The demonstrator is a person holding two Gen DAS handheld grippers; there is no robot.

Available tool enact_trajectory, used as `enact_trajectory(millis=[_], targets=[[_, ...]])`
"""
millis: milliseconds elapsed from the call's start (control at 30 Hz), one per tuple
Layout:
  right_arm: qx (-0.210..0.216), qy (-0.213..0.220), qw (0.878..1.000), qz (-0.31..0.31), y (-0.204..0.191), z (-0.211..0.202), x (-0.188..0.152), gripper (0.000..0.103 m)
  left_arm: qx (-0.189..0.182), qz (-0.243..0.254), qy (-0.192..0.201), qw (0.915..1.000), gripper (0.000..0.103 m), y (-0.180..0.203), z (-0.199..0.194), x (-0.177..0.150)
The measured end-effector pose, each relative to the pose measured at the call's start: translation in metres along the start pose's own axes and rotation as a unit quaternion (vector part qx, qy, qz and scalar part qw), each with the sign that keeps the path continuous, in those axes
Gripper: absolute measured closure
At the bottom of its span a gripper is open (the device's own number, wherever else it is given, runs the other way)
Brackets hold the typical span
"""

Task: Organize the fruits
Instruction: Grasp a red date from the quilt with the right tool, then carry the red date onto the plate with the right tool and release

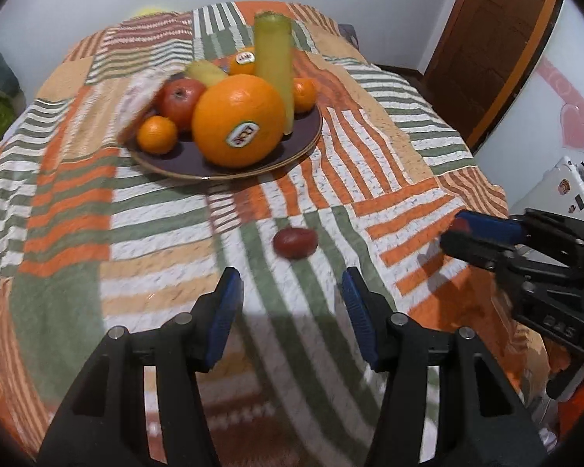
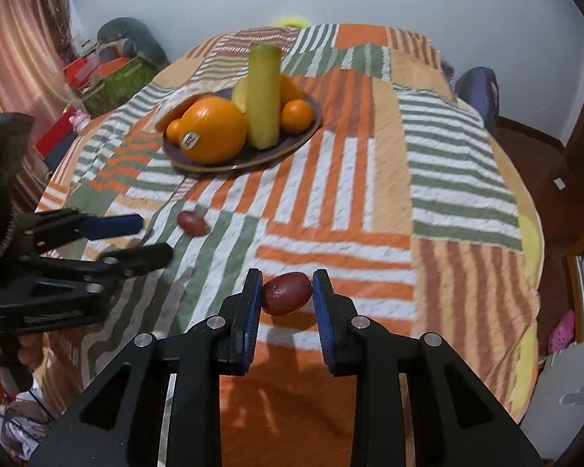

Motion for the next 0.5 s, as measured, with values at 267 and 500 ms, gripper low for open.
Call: enact_trajectory(millis=[267,500], targets=[[0.006,0.005,1.000,0.009,0.007,0.005,0.006,0.079,0.006,0.001,0.007,1.0000,0.076,0.002,0.023,0.015],[0.006,0.011,1.000,0.007,0.007,0.007,0.017,0.079,0.001,-0.007,0.022,0.9997,0.078,-0.007,0.011,0.015]])
Point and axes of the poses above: each gripper's, at about its wrist camera, not at the fingertips, and z roughly the way its jaws point, y to its right, x to its top, the point moved 10 cm from there along z, roughly the way its jaws point
